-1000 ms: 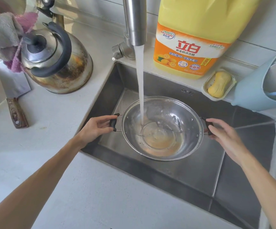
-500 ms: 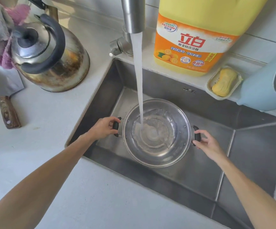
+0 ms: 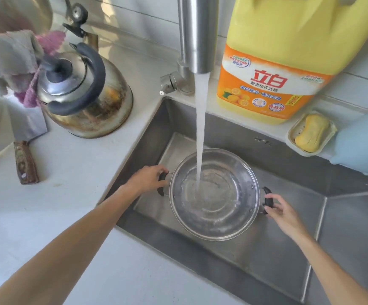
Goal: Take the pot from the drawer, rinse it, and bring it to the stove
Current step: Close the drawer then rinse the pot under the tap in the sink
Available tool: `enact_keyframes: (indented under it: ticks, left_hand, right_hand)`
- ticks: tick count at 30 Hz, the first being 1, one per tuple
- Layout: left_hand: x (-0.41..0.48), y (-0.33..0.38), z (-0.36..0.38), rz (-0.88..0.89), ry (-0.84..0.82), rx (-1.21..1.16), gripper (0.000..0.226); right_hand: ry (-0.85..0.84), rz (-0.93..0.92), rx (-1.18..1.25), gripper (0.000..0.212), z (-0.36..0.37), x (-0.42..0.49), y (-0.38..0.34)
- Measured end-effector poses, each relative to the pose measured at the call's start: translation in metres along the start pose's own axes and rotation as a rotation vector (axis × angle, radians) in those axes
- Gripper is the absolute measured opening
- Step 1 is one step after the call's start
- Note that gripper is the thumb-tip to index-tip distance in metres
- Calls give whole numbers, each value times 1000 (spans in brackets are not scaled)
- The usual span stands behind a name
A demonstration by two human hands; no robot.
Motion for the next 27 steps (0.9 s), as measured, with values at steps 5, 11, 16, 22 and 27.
enact_keyframes:
  ticks: [5,11,16,22,27]
  left_hand:
    - [-38,61,-91,171,575,-356,30]
    - [-35,109,-163,192,796,-569,49]
    - [-21,103,-159,59,784,-584,45]
    - [-9,92,-155,-33,759,-594,33]
    - [-5,89,-154,-19,751,-600,24]
  right_hand:
    - [142,-32,9,21,-22,-24,-9]
    - [165,-42,35,25,-41,-62,-10]
    - [183,-35,111,25,-41,-82,-10]
    - [164,-23,123,24,-38,-94,-16]
    - [135,-10,107,25,-37,-94,-15]
Point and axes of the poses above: each hand's wrist, its own x-axis towards the middle knuckle, its own z-axis out of the palm, y = z × x, the point moved 2 cm from there along x, towards the middle knuckle, and after that the axes turned 1 degree about z, right-handed, at the moved point
